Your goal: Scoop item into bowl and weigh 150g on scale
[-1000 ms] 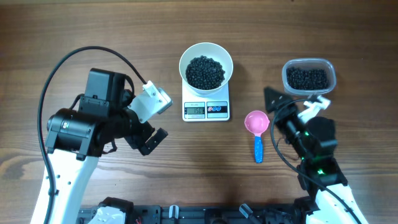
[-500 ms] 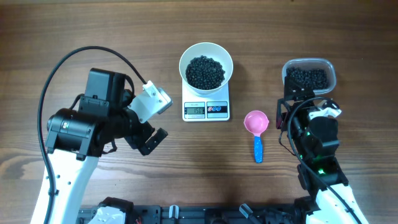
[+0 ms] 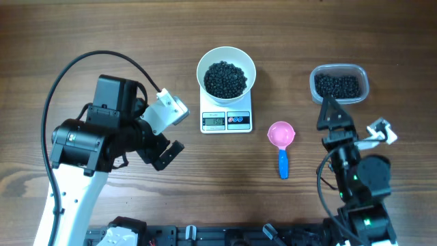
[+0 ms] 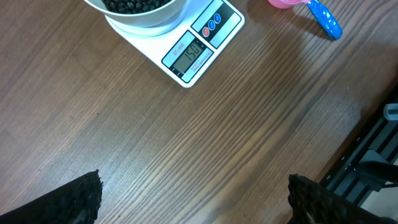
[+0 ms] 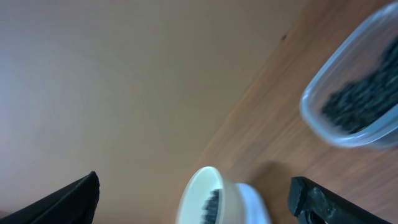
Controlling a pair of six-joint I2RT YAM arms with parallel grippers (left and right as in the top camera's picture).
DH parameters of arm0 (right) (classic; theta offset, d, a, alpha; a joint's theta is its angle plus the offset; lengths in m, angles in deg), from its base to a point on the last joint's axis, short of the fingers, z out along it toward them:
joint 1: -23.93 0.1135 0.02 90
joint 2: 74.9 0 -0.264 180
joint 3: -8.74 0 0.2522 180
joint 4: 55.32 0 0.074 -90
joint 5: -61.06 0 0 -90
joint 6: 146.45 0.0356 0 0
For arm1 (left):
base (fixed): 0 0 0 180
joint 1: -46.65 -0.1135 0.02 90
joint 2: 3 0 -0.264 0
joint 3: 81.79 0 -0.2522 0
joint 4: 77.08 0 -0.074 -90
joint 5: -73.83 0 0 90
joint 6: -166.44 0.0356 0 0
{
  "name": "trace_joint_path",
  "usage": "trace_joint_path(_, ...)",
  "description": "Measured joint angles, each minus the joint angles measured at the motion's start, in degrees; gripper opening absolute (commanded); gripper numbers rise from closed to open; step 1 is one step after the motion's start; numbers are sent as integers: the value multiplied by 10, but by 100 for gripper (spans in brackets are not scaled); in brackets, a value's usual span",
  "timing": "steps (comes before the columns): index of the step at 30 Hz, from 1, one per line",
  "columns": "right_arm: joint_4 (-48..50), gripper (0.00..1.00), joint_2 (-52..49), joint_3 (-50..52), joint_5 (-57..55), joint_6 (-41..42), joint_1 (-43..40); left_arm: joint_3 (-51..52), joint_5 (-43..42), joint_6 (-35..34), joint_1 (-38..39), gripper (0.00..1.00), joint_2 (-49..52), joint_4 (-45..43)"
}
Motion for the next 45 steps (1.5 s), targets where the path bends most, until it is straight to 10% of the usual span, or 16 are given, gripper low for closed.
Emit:
trace_joint_path(28,31,100,223,166,95,-572,-92,0,0,0,0,100,0,0)
trace_joint_path(45,-8,100,224,168,99,-604,-92,0,0,0,0,100,0,0)
